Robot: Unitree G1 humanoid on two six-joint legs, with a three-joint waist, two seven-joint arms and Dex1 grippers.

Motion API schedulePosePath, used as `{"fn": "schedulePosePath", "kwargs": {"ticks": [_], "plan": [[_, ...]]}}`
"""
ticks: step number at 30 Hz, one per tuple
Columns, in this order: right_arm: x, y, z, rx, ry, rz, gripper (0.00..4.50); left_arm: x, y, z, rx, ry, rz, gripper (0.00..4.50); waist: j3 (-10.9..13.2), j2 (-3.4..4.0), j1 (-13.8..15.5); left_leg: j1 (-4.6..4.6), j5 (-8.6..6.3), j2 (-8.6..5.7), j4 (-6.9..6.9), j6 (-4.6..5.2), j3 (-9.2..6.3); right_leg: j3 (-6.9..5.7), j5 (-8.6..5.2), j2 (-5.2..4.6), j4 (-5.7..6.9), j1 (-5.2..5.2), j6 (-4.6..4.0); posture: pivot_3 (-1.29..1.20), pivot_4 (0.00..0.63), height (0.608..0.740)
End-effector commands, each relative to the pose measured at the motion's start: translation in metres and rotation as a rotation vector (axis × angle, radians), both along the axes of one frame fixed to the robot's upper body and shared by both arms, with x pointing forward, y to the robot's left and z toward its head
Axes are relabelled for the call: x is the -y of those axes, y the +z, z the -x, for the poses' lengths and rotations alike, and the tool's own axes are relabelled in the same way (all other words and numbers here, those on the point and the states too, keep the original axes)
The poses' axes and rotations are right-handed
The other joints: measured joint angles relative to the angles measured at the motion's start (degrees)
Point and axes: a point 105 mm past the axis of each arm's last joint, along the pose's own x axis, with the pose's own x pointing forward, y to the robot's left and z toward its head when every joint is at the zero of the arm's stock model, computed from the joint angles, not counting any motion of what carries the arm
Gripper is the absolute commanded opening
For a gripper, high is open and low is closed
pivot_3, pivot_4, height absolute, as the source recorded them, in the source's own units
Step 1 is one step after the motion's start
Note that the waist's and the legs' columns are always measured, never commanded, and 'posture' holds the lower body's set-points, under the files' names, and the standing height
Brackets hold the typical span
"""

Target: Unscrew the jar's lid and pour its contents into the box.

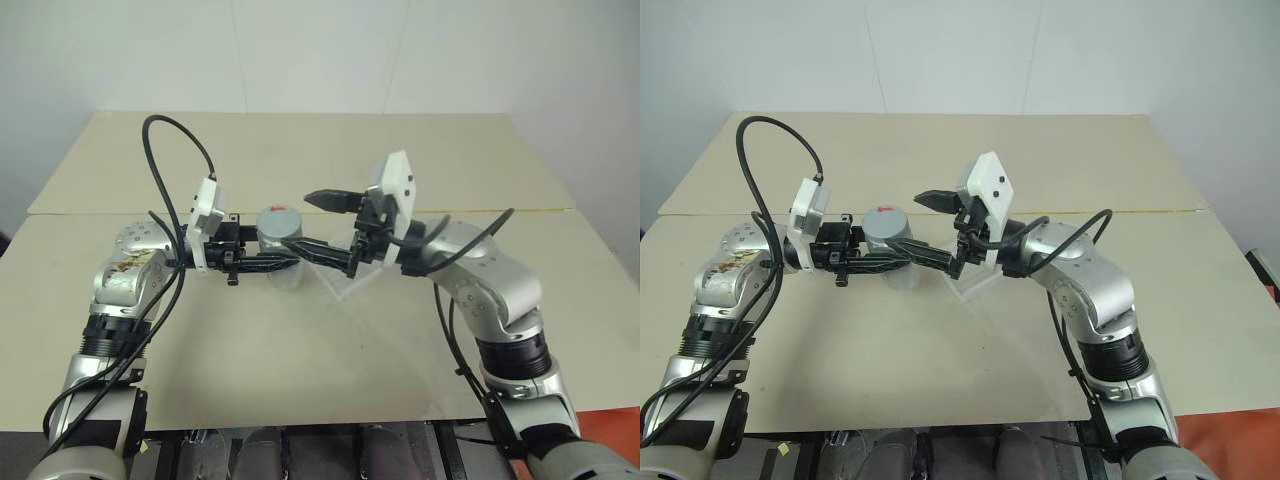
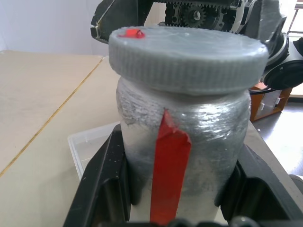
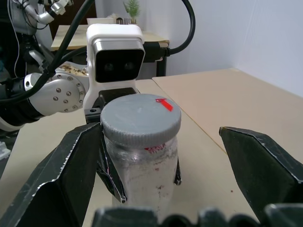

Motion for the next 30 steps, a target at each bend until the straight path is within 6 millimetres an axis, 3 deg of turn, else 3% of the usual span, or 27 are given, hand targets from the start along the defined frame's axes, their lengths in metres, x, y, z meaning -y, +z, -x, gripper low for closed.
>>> {"fn": "schedulePosePath", "kwargs": {"ticks": [1,24,30], "plan": [[0.016,0.014,-0.003,0.062,-0.062,-0.039,4.48,-0.001,0.01,0.005,0.044,-0.023,0.005,1.91,0.0,0.0,0.0,0.0,0.0,0.0,0.0,0.0,0.0,0.0,0.0,0.0,0.0,0.0,0.0,0.0,0.15,0.74],[0.026,0.014,-0.013,0.051,-0.158,-0.054,4.48,0.001,0.009,0.006,0.046,-0.036,-0.004,1.91,0.0,0.0,0.01,0.0,0.0,0.0,0.0,-0.01,0.0,0.0,0.0,0.0,-0.01,0.0,0.0,0.0,0.15,0.74],[0.028,0.018,0.01,0.055,-0.03,-0.055,4.48,-0.002,0.01,0.003,0.044,-0.021,-0.005,1.91,0.0,0.0,0.11,-0.02,-0.01,-0.01,0.0,0.02,-0.01,0.0,0.0,0.0,-0.03,0.01,0.0,0.0,0.15,0.74]]}}
